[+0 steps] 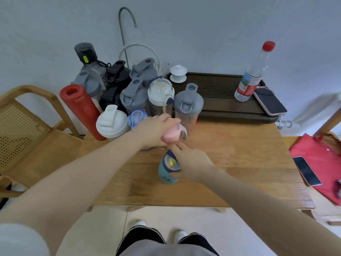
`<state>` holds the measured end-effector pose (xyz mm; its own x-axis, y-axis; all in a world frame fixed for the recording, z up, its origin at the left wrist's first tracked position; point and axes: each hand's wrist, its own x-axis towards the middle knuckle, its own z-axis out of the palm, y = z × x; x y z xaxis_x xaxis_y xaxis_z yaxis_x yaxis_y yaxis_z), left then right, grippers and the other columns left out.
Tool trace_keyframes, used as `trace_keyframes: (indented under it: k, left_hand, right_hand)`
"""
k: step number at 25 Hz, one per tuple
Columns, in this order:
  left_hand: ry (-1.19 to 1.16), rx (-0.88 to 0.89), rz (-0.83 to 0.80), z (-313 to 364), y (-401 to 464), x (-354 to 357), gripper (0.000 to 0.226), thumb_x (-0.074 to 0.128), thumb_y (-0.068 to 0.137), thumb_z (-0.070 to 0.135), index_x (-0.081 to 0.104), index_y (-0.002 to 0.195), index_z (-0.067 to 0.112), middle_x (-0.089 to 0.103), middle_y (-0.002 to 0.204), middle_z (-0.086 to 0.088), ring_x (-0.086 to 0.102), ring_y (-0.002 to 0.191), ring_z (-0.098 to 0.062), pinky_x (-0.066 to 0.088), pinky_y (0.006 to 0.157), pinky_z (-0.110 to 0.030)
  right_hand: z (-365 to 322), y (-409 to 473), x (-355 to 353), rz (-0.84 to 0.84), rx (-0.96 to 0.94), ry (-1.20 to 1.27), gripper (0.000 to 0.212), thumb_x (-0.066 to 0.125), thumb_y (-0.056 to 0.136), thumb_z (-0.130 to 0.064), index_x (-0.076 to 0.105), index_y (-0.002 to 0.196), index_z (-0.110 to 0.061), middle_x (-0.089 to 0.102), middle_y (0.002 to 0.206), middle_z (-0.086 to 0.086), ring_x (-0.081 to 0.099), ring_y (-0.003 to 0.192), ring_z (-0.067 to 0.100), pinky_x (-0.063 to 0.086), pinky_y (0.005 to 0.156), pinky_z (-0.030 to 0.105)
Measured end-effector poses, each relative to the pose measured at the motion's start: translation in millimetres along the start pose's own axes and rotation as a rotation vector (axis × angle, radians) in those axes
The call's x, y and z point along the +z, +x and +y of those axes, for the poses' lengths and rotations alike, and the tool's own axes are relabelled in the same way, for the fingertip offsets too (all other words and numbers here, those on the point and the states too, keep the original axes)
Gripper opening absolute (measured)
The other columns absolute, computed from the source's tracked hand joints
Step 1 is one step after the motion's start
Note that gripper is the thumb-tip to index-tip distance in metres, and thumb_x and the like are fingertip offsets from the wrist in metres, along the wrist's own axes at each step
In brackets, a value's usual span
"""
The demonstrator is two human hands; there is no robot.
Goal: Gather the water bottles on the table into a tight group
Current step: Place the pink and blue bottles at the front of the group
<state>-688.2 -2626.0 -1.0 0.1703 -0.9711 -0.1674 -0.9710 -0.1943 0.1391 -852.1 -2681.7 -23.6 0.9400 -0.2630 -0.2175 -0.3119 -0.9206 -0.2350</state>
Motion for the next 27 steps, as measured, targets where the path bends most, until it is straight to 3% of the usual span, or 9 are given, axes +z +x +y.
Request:
trace_keyframes:
  k: [3, 8, 16, 20, 23, 25, 27]
  left_hand:
    - [0.016, -0.016, 0.073, 0, 3, 4, 0.080, 0.069, 0.071, 0.042, 0.026, 0.137, 0.026, 0.042, 0.130, -0.011, 0.047, 0.114, -0.032, 0.039, 0.094, -0.042]
    - [0.126, -0.088, 0.123, -5, 9, 0, 0.078, 0.069, 0.069, 0.047, 0.031, 0.132, 0.020, 0.047, 0.119, -0.012, 0.050, 0.107, -0.032, 0.035, 0.094, -0.041]
    - [0.172, -0.010, 0.113, -16, 12, 0, 0.086, 0.070, 0.069, 0.049, 0.026, 0.134, 0.013, 0.044, 0.122, -0.012, 0.048, 0.109, -0.030, 0.037, 0.093, -0.039]
    - [0.108, 0.000, 0.167, -12, 9, 7, 0.087, 0.070, 0.071, 0.045, 0.025, 0.138, 0.012, 0.035, 0.136, -0.013, 0.036, 0.123, -0.030, 0.031, 0.101, -0.039]
    - [-0.004, 0.036, 0.317, -19, -6, 3, 0.089, 0.072, 0.068, 0.045, 0.030, 0.138, 0.010, 0.035, 0.142, -0.013, 0.031, 0.131, -0.030, 0.027, 0.109, -0.043]
    - [-0.018, 0.065, 0.528, -36, -25, 1, 0.082, 0.071, 0.066, 0.047, 0.037, 0.131, 0.010, 0.043, 0.134, -0.013, 0.038, 0.125, -0.029, 0.036, 0.104, -0.048]
    - [-0.016, -0.003, 0.722, -64, -49, 10, 0.079, 0.075, 0.064, 0.042, 0.038, 0.127, 0.010, 0.037, 0.132, -0.013, 0.036, 0.121, -0.028, 0.038, 0.100, -0.048]
  right_hand:
    - [17, -11, 1, 0.061, 0.207, 0.049, 0.061, 0.067, 0.075, -0.042, 0.037, 0.122, -0.018, 0.047, 0.119, 0.004, 0.059, 0.091, 0.029, 0.053, 0.067, 0.038]
    - [33, 4, -3, 0.234, 0.423, 0.074, 0.061, 0.061, 0.080, -0.043, 0.036, 0.128, -0.015, 0.048, 0.120, 0.007, 0.060, 0.087, 0.033, 0.043, 0.060, 0.033]
    - [35, 41, -7, 0.342, 0.477, 0.096, 0.063, 0.058, 0.083, -0.046, 0.033, 0.130, -0.014, 0.046, 0.120, 0.009, 0.060, 0.088, 0.030, 0.049, 0.063, 0.035]
    - [36, 34, -3, 0.294, 0.476, 0.211, 0.075, 0.065, 0.078, -0.045, 0.027, 0.136, -0.017, 0.040, 0.132, 0.007, 0.058, 0.100, 0.031, 0.051, 0.071, 0.037]
    - [33, 24, -3, 0.447, 0.428, 0.094, 0.087, 0.069, 0.074, -0.047, 0.024, 0.141, -0.015, 0.033, 0.147, 0.010, 0.045, 0.124, 0.032, 0.044, 0.095, 0.043]
    - [20, 23, -7, 0.635, 0.233, 0.015, 0.084, 0.070, 0.071, -0.048, 0.031, 0.138, -0.014, 0.036, 0.146, 0.012, 0.037, 0.128, 0.031, 0.040, 0.098, 0.047]
    - [0, 34, -13, 0.674, -0.019, -0.040, 0.081, 0.068, 0.068, -0.051, 0.034, 0.133, -0.017, 0.040, 0.143, 0.010, 0.032, 0.126, 0.026, 0.042, 0.095, 0.047]
